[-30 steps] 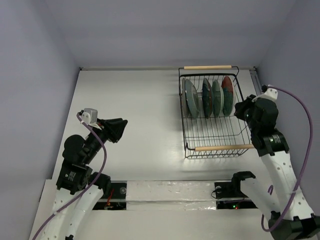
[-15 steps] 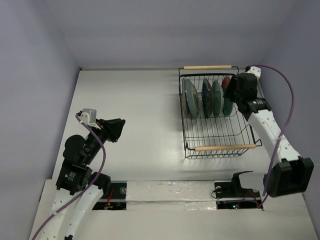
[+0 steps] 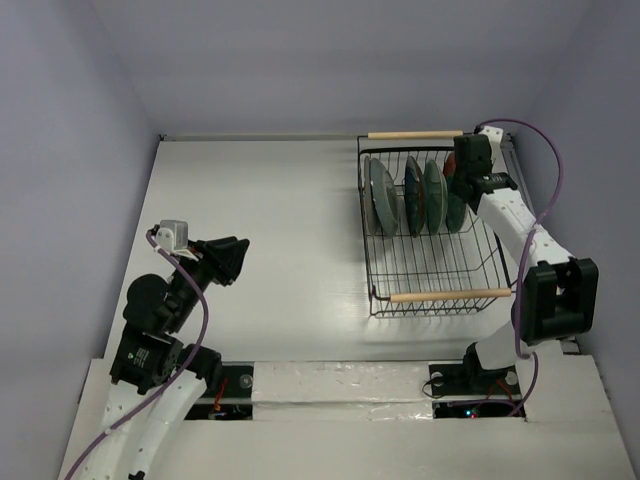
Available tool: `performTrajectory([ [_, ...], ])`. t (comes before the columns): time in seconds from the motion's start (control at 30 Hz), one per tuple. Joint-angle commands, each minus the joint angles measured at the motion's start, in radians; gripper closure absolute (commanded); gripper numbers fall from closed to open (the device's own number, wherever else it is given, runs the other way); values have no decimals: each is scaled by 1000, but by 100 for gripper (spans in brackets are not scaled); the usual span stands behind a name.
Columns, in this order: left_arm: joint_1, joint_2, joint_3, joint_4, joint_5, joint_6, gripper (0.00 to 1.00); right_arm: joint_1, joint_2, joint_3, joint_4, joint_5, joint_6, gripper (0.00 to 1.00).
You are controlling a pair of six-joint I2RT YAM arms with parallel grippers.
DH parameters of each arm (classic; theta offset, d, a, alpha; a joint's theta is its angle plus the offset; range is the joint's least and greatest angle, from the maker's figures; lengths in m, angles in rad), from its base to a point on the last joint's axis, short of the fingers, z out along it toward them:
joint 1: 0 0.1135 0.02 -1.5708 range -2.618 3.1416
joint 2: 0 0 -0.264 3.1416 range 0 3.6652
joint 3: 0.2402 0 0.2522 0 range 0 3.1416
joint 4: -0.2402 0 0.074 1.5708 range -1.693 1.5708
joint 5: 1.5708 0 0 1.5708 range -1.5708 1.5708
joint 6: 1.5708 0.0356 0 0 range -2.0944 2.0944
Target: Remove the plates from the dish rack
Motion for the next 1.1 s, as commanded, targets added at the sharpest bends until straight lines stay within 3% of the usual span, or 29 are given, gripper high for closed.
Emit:
performTrajectory([
  [0.0, -4, -13, 11, 16, -18, -11, 68, -6, -18, 46, 4, 49, -47, 66],
  [0.13, -4, -13, 11, 16, -18, -12, 67, -6, -23, 58, -1, 53, -96, 84],
  [0.33, -4, -13, 9, 17, -24, -15, 67, 34, -35, 111, -18, 108, -202, 100],
  [0.7, -4, -13, 9, 16, -27, -17, 66, 74, -131, 220, -46, 202, -279, 100],
  [1.07, -4, 0, 9, 17, -24, -17, 64, 126, -351, 339, -88, 248, -207, 100],
])
